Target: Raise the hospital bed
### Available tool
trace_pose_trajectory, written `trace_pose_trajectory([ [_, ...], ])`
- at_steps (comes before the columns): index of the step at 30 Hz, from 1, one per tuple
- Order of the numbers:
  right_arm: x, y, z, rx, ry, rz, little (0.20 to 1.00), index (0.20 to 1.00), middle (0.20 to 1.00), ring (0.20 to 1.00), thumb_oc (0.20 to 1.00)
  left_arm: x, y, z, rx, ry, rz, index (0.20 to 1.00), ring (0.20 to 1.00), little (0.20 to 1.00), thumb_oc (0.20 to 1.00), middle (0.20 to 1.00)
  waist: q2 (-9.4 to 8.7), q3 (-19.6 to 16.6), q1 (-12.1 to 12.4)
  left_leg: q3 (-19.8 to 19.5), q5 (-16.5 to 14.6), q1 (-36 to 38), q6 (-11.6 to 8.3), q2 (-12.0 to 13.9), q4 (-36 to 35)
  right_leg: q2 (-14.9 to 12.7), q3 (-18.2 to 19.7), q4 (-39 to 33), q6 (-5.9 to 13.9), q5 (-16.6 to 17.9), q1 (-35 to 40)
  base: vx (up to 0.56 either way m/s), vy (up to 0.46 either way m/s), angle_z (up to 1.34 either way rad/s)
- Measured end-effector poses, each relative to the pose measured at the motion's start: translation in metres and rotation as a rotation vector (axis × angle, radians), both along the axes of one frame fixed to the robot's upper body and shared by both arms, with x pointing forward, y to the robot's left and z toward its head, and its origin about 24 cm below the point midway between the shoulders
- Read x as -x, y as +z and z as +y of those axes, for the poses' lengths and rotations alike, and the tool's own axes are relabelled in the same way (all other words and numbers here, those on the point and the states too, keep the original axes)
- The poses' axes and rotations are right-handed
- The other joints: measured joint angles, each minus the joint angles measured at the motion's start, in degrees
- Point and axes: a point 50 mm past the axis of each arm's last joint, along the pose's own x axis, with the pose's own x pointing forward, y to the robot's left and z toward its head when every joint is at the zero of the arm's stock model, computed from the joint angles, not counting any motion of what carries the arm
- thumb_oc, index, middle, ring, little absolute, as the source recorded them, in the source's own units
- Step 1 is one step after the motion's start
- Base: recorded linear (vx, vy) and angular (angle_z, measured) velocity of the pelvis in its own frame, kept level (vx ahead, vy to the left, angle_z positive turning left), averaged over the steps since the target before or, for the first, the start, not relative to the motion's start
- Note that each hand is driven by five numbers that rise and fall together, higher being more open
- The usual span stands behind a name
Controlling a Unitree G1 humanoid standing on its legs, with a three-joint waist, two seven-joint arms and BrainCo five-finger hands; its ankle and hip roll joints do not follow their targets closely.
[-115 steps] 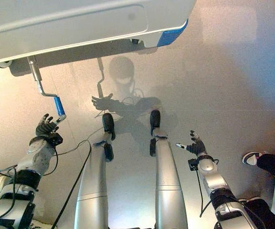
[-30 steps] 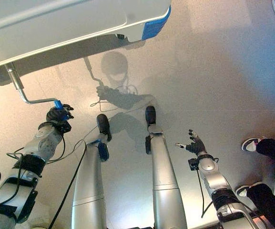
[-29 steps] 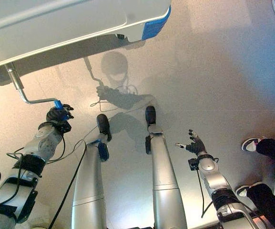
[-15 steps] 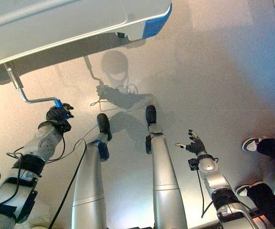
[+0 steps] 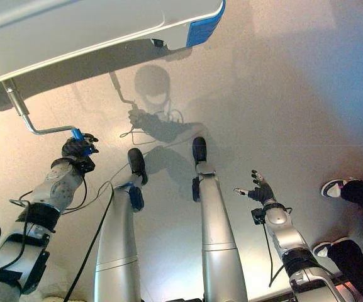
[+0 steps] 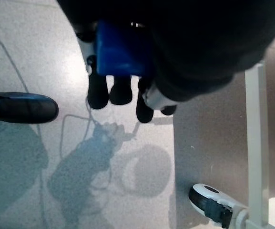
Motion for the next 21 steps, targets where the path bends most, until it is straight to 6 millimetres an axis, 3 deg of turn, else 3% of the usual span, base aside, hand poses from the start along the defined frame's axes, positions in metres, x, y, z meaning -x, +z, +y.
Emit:
trace_pose_trajectory([
  [12, 0.003, 0.001, 0.003, -0.007, 0.025, -0.005, 1.000, 1.000, 1.000, 1.000, 1.000, 0.002, 0.009, -0.010, -0.023, -0.064, -0.041, 0.200, 0.200, 0.200, 0.200, 0.200, 0.00, 0.00, 0.06, 0.00, 0.05, 0.47, 0.05, -0.01, -0.12, -0.03, 0.00, 0.28, -0.01, 0.00, 0.39, 0.00, 0.000, 0.00],
  [21, 0.016, -0.009, 0.001, -0.012, 0.039, 0.031, 1.000, 1.000, 1.000, 1.000, 1.000, 0.019, 0.006, -0.012, -0.041, -0.125, -0.055, 0.200, 0.200, 0.200, 0.200, 0.200, 0.01, -0.01, 0.97, -0.03, 0.10, 2.71, -0.03, -0.15, -1.26, -0.15, 0.01, 0.49, -0.45, -0.23, 1.93, 0.00, -0.006, 0.01],
])
